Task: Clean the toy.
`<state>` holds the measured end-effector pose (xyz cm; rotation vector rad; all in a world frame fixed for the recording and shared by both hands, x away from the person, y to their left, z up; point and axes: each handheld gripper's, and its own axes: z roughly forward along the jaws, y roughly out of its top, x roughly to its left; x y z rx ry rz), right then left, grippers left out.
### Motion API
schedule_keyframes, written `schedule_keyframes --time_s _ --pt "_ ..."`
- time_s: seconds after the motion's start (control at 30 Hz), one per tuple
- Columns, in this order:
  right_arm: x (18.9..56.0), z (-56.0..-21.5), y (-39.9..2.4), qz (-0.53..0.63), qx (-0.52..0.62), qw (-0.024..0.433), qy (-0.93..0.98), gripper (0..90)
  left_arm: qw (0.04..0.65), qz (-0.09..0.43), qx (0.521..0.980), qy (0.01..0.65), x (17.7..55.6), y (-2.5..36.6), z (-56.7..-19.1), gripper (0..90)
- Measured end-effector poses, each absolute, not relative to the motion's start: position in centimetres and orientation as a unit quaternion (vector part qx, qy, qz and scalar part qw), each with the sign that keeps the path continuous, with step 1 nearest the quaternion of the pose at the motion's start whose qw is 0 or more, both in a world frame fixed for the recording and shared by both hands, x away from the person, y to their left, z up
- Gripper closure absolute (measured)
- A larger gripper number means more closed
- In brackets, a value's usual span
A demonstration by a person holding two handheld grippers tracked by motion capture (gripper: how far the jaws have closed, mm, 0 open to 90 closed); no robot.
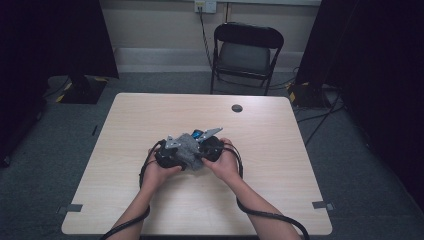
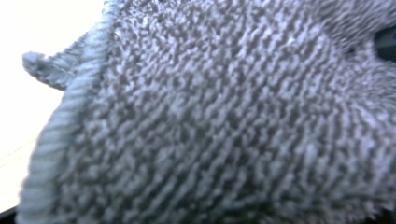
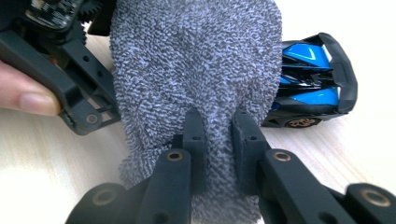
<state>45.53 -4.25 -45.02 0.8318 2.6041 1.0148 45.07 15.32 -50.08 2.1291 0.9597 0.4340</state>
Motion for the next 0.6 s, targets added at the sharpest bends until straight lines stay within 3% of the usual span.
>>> schedule_keyframes --time_s 0.6 --pt "46.8 -45.6 -5.7 0.336 0.306 0.119 0.883 77.7 0.375 0.170 0.831 0.375 45.1 15.3 -50.1 25.7"
